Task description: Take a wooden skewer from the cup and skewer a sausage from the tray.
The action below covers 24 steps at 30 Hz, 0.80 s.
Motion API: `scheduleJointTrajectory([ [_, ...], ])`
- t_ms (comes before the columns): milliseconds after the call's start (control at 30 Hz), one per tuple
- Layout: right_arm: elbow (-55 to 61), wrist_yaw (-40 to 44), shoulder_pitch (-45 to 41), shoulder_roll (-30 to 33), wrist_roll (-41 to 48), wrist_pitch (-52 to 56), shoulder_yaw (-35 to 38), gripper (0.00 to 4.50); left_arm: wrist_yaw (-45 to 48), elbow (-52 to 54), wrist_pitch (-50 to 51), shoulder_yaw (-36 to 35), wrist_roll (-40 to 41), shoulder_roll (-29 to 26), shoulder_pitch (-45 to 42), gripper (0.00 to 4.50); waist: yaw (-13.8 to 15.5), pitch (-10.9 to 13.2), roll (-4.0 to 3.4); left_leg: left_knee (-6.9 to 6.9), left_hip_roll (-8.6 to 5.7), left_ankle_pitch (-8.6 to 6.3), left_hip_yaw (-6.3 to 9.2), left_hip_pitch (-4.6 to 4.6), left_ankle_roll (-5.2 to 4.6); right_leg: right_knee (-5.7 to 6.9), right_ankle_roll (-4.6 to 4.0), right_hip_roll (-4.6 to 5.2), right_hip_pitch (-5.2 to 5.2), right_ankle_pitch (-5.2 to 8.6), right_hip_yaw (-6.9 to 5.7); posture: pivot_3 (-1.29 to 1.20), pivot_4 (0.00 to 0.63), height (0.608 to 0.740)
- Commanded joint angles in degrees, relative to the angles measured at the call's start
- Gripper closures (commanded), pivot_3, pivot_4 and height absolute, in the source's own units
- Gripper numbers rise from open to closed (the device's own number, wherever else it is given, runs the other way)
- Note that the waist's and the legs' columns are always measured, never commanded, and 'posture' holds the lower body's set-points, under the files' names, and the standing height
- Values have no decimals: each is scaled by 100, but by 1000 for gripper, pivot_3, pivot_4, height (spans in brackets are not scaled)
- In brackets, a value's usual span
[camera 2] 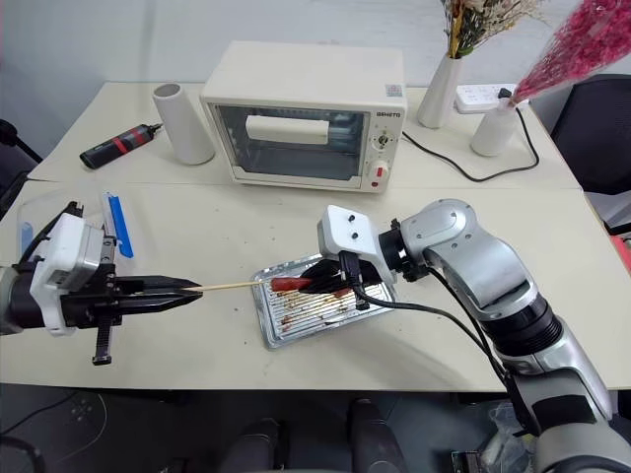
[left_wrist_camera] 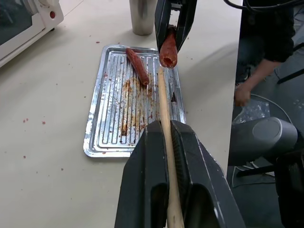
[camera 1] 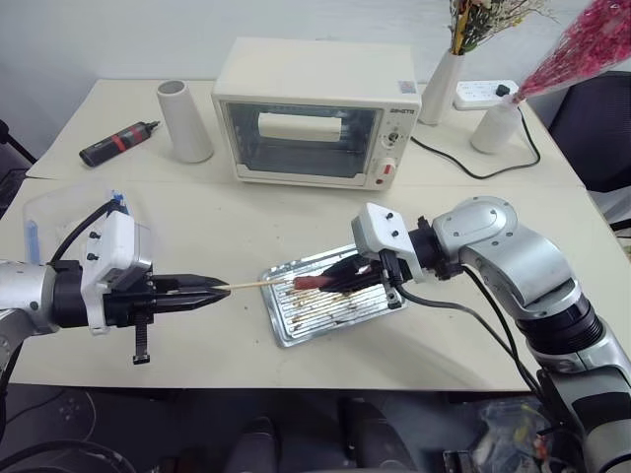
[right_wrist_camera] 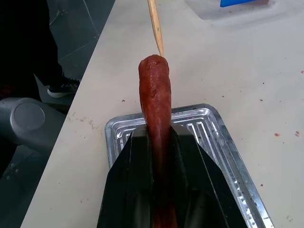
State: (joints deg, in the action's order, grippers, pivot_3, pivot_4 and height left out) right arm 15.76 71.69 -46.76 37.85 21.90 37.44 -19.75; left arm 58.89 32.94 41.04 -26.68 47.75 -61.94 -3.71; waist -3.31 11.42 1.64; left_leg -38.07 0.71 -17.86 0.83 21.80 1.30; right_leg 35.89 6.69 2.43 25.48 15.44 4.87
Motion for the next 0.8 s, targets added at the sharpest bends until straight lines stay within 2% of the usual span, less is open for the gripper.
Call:
scheduleJointTrajectory([
  [33,193,-45,-86,-2,60,-71,189,4064,-10,82,-84,-17,2,-25,-92,4500,0,0,0,0,0,0,0,0,0,0,0,0,0,0,0,0,150,740],
  [367,148,-118,-115,-38,52,-60,187,4064,-4,53,-87,14,-1,-36,-145,4500,0,0,0,0,0,0,0,0,0,0,0,0,0,0,0,0,150,740],
  [800,305,-208,-214,-266,133,12,127,4064,-103,-24,-189,563,-111,94,-569,4500,3,0,0,-1,-1,0,1,0,0,3,0,-2,0,0,-1,0,150,740],
])
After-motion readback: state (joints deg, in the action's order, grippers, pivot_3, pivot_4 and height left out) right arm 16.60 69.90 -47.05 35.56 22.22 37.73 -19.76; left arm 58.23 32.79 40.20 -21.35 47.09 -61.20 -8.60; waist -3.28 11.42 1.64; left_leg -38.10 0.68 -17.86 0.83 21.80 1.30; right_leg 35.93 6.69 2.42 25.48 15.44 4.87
